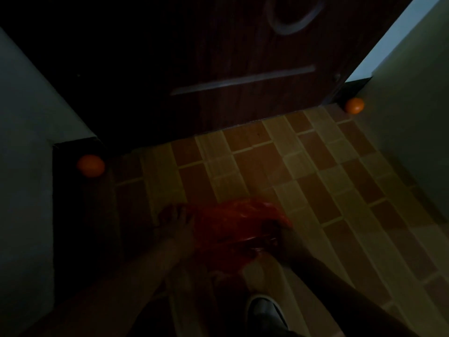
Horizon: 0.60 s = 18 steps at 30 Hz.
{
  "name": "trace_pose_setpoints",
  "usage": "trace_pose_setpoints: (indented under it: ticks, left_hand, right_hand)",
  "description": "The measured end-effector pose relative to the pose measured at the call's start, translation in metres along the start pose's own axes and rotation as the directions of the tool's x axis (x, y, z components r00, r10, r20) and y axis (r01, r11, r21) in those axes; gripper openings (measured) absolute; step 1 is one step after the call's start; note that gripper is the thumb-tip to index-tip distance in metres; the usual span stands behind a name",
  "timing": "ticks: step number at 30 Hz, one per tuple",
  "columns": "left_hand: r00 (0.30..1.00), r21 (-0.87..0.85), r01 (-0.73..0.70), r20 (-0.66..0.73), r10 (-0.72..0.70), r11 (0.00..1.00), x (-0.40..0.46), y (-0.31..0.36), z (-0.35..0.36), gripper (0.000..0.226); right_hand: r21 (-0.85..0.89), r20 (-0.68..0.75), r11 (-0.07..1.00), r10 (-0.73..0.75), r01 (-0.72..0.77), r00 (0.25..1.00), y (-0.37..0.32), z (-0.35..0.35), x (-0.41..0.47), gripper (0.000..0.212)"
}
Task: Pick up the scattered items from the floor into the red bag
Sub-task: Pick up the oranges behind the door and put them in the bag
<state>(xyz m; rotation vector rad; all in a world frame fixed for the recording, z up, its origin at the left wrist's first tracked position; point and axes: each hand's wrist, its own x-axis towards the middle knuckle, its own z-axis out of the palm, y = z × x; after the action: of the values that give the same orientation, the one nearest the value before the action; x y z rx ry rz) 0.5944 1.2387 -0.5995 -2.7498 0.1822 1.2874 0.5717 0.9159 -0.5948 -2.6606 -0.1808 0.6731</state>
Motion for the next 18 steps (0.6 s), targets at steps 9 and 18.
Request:
trace_pose_setpoints:
  ticks: [9, 18]
  left_hand:
    - [0.971, 0.099, -0.121, -0.195, 0.138, 0.988, -0.032, 0.046, -0.041, 0.053]
    - [0.985, 0.161, -0.125, -0.101, 0.142, 0.979, -0.018, 0.024, 0.018, 0.078]
  right_hand:
    - [-0.420, -0.164, 0.785, -0.559, 0.456, 0.812, -0.054, -0.005, 0.015, 0.041]
    - [-0.423, 0.211, 0.880, -0.137, 0.217, 0.968, -0.001, 0.006, 0.058, 0.086]
